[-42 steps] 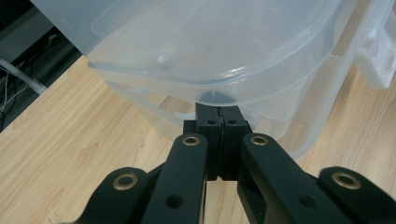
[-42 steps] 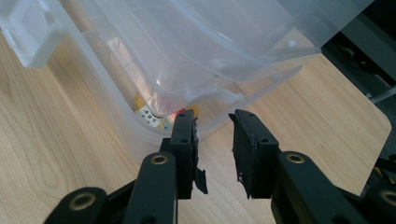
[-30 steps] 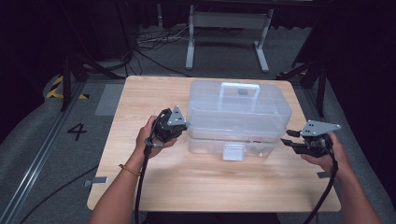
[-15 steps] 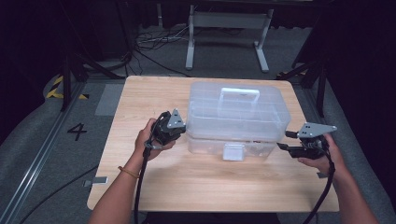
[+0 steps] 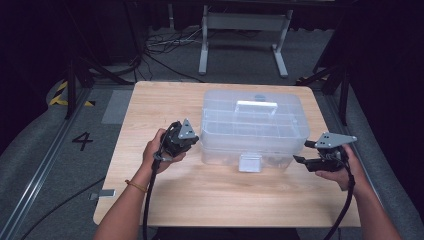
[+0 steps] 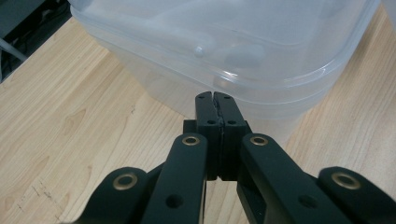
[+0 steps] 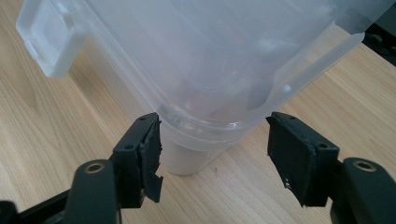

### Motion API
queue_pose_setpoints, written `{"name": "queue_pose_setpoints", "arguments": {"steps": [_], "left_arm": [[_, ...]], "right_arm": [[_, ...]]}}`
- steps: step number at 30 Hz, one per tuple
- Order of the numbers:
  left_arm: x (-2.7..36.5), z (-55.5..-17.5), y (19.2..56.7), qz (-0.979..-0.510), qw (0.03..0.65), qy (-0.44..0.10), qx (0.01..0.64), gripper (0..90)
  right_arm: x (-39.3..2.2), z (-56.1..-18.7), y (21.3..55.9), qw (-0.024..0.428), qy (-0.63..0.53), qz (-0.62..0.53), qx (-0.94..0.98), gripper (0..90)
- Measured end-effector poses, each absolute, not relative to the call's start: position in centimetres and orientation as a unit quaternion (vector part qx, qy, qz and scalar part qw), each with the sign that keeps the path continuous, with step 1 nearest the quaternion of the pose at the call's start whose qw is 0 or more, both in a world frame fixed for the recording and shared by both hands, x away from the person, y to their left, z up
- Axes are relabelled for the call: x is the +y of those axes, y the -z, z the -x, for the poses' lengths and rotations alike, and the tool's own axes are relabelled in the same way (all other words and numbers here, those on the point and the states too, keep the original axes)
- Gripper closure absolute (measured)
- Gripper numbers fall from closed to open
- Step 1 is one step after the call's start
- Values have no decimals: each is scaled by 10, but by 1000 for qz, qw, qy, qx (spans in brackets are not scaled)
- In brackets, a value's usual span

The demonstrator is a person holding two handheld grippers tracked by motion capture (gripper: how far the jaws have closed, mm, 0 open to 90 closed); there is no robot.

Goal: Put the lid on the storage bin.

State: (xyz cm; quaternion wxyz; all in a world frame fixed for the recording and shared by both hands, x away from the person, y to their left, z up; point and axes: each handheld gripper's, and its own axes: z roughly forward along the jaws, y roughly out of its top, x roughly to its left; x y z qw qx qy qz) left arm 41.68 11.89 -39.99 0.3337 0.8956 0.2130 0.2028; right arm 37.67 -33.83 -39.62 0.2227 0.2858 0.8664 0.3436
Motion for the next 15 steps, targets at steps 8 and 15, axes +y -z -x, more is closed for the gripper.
{"name": "queue_pose_setpoints", "arguments": {"steps": [8, 15], "left_arm": [[118, -416, 399, -897, 331, -205, 210, 900], [120, -415, 398, -897, 333, -203, 208, 900]], "right_arm": [[-336, -378, 396, 224, -342, -288, 866, 328], [-335, -378, 396, 222, -335, -287, 870, 326]]}}
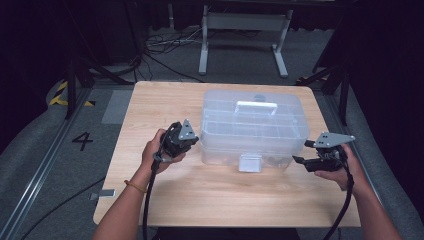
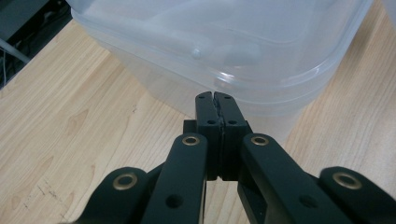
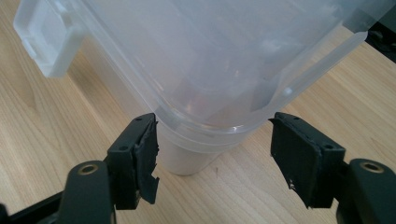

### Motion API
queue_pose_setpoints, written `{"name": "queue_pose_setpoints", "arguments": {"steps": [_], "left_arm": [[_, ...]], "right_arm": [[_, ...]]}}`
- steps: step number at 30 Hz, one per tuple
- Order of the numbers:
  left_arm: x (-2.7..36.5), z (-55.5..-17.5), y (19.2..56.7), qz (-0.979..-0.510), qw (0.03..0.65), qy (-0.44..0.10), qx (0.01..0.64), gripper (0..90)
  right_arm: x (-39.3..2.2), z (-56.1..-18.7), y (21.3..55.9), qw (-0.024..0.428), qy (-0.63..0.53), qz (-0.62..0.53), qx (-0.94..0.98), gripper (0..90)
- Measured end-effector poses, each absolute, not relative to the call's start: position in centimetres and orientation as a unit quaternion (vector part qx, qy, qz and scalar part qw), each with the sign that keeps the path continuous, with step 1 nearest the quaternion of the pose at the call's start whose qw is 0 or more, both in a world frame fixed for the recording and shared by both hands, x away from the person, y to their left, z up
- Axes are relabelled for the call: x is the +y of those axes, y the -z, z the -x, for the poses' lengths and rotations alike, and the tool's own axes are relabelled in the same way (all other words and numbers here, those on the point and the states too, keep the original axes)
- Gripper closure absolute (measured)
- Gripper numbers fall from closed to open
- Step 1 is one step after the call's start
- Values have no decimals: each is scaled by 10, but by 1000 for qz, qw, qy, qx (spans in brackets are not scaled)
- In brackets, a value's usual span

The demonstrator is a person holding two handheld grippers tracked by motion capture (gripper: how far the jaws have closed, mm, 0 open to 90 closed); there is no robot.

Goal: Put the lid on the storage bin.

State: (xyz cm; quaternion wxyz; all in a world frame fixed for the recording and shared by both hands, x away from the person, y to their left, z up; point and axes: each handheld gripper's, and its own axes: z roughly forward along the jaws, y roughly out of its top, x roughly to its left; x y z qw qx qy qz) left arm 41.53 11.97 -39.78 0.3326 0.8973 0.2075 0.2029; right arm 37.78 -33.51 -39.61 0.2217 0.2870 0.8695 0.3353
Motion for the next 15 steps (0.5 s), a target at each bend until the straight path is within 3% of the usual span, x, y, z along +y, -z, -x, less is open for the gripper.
{"name": "queue_pose_setpoints", "arguments": {"steps": [15], "left_arm": [[122, -408, 393, -906, 318, -206, 190, 838]], "right_arm": [[-336, -374, 394, 229, -326, -291, 870, 320]]}}
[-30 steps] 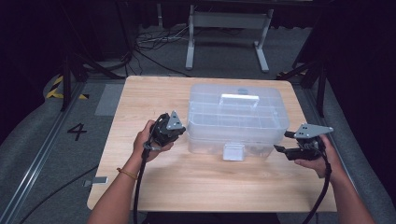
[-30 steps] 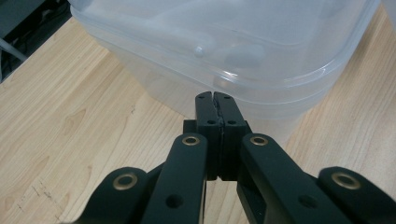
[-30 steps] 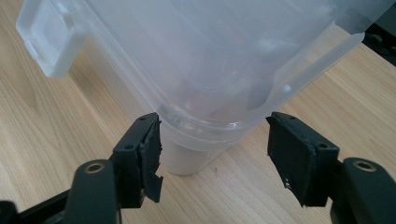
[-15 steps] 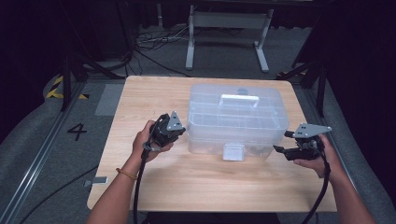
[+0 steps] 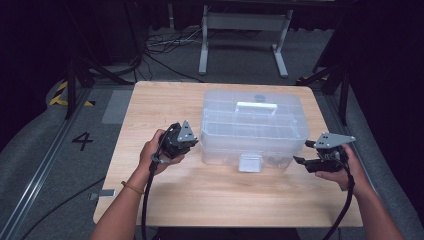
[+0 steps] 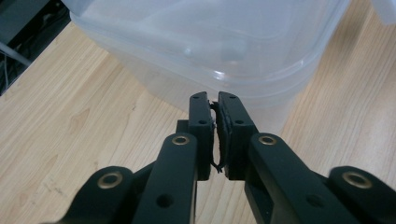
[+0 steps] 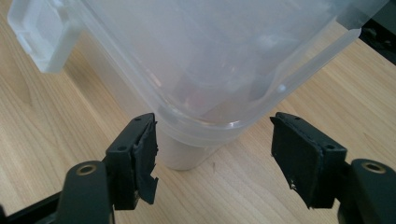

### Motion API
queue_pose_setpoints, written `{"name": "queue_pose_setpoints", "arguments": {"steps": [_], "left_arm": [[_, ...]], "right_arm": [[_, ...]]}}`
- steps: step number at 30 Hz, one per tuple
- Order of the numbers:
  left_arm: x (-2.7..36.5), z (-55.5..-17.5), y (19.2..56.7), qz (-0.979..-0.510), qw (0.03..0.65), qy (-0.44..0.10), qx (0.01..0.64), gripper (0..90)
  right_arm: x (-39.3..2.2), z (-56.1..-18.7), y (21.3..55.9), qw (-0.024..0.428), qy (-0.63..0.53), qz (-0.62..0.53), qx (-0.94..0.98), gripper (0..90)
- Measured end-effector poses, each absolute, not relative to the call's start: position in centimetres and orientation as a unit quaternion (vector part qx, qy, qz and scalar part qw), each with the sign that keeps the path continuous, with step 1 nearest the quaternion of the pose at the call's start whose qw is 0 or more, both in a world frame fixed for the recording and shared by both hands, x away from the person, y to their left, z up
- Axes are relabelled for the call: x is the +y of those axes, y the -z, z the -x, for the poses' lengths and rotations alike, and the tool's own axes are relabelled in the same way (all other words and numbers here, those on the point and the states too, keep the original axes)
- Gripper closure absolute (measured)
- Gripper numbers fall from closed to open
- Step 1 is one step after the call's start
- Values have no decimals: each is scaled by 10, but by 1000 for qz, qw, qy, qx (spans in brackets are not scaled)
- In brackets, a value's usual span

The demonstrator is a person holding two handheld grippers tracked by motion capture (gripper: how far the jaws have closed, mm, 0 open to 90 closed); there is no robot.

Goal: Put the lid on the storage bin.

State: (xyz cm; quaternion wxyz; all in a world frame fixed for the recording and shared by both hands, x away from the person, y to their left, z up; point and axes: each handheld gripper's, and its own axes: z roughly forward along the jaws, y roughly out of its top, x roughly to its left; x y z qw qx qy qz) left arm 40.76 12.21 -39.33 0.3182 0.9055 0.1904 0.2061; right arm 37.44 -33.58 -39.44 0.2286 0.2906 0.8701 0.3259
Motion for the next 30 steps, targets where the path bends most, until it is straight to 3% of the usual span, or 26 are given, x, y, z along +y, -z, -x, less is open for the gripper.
{"name": "queue_pose_setpoints", "arguments": {"steps": [8, 17, 30], "left_arm": [[130, -402, 398, -913, 292, -212, 188, 714], [150, -389, 410, -917, 273, -215, 198, 481], [174, -367, 432, -910, 259, -219, 240, 317]], "right_arm": [[-335, -371, 394, 236, -312, -286, 875, 320], [-341, -367, 395, 242, -301, -288, 876, 325], [-359, -359, 408, 236, -290, -308, 875, 318]]}}
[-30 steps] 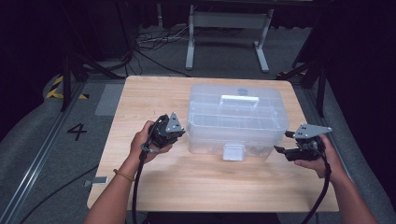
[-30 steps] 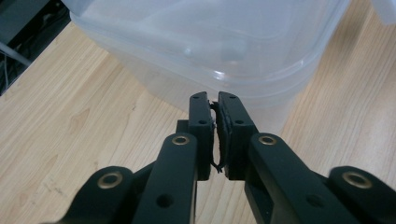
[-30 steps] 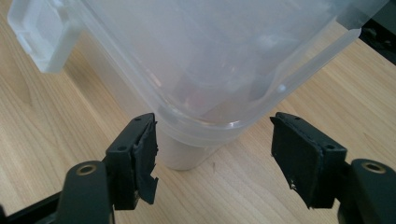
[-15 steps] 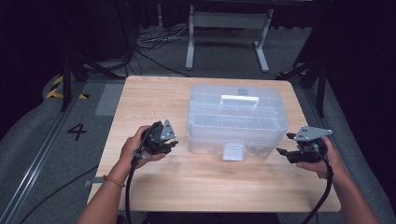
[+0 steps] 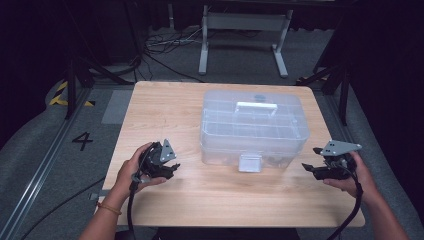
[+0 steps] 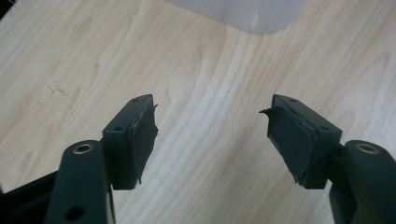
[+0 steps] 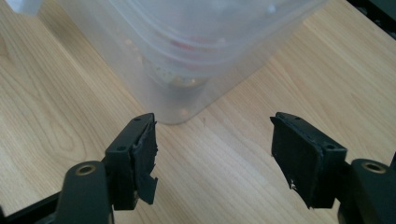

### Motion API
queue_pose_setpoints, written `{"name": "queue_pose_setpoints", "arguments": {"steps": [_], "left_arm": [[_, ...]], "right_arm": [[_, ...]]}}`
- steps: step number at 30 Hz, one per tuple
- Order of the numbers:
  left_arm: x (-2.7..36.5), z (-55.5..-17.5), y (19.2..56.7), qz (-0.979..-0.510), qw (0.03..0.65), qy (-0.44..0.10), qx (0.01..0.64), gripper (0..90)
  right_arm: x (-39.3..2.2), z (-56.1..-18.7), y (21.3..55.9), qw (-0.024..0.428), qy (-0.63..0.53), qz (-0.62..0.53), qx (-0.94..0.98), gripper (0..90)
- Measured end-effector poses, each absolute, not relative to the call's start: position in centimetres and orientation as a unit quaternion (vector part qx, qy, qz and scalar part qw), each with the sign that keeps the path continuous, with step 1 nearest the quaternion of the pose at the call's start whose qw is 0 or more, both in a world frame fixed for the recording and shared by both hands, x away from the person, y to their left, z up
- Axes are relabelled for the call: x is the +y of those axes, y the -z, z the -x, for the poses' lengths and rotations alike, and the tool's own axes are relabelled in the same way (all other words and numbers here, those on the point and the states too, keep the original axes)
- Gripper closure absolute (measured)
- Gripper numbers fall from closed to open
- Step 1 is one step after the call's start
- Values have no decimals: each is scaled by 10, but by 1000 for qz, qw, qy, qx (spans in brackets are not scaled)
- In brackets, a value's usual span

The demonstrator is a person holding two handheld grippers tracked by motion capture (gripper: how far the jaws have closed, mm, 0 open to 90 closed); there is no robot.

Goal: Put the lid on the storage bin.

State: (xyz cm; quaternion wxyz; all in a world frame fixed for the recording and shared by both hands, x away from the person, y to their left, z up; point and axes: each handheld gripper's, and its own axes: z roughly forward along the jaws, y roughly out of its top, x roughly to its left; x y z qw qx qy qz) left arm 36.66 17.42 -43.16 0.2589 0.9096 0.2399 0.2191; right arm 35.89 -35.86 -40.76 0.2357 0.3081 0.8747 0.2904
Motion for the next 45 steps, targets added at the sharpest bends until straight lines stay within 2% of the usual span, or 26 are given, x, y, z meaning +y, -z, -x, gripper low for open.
{"name": "queue_pose_setpoints", "arguments": {"steps": [6, 16, 28, 32, 34, 45], "left_arm": [[193, -360, 442, -901, 272, -210, 266, 248], [214, -349, 451, -895, 290, -192, 279, 222], [232, -339, 471, -884, 309, -162, 310, 174], [233, -340, 479, -878, 312, -152, 329, 152], [237, -342, 485, -865, 335, -128, 351, 151], [235, -340, 486, -855, 340, -136, 367, 134]], "right_arm": [[-372, -353, 423, 229, -285, -326, 872, 320], [-394, -344, 447, 231, -292, -348, 860, 316], [-419, -330, 486, 195, -338, -406, 826, 286], [-424, -328, 489, 190, -353, -418, 815, 250], [-426, -329, 492, 186, -363, -425, 808, 243], [-426, -329, 492, 187, -363, -424, 808, 238]]}}
